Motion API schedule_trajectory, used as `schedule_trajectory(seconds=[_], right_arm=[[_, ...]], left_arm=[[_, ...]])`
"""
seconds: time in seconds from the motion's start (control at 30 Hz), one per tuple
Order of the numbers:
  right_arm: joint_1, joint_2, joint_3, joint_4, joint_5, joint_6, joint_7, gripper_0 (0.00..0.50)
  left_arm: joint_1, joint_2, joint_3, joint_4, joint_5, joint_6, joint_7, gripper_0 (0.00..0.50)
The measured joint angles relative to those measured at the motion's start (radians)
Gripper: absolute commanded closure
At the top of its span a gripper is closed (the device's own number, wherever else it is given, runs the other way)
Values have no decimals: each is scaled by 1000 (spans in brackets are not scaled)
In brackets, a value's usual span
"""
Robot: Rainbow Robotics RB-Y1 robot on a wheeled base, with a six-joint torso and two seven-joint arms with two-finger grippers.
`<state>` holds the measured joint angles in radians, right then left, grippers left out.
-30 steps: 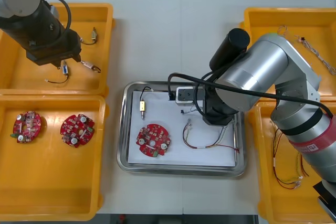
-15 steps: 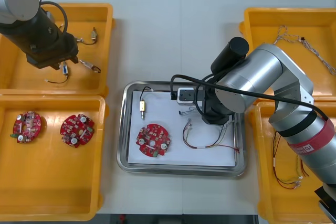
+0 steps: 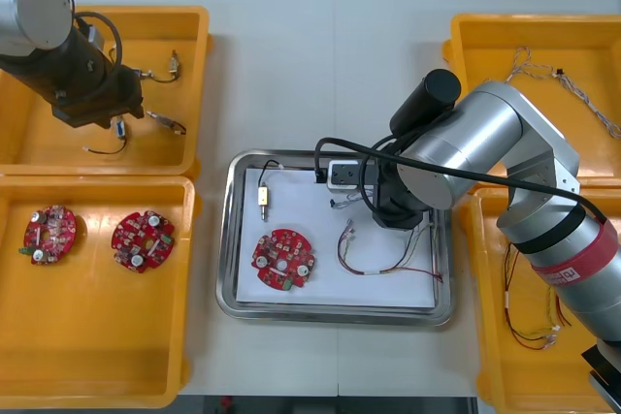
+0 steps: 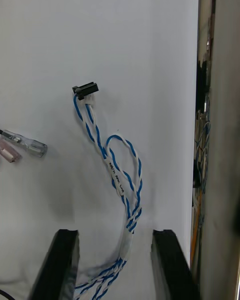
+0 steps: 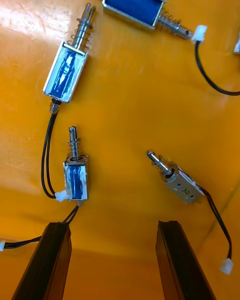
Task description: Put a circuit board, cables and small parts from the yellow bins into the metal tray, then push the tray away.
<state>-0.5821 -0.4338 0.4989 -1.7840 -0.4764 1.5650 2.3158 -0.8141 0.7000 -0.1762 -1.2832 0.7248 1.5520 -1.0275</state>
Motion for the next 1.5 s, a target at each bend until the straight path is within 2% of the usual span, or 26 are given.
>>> schedule_trajectory(seconds=[0.33, 0.57, 0.93, 1.23, 1.33, 1.5], right_arm=[[0, 0, -8, -8, -9, 24, 0, 0], [-2, 0, -40, -75, -24, 116, 0, 0], [-37, 19, -155, -190, -42, 334, -2, 0], [-42, 18, -290, -254, -65, 350, -29, 0], [-42, 6, -339, -270, -83, 351, -71, 0], [-42, -42, -408, -300, -141, 351, -239, 0]], left_arm=[[0, 0, -47, 45, 9, -33, 0, 0], [0, 0, -48, 50, 18, -65, 0, 0], [0, 0, -48, 93, 18, -117, 0, 0], [0, 0, -48, 105, 12, -121, 0, 0], [0, 0, -48, 105, 0, -123, -1, 0], [0, 0, -48, 108, -14, -127, -1, 0]])
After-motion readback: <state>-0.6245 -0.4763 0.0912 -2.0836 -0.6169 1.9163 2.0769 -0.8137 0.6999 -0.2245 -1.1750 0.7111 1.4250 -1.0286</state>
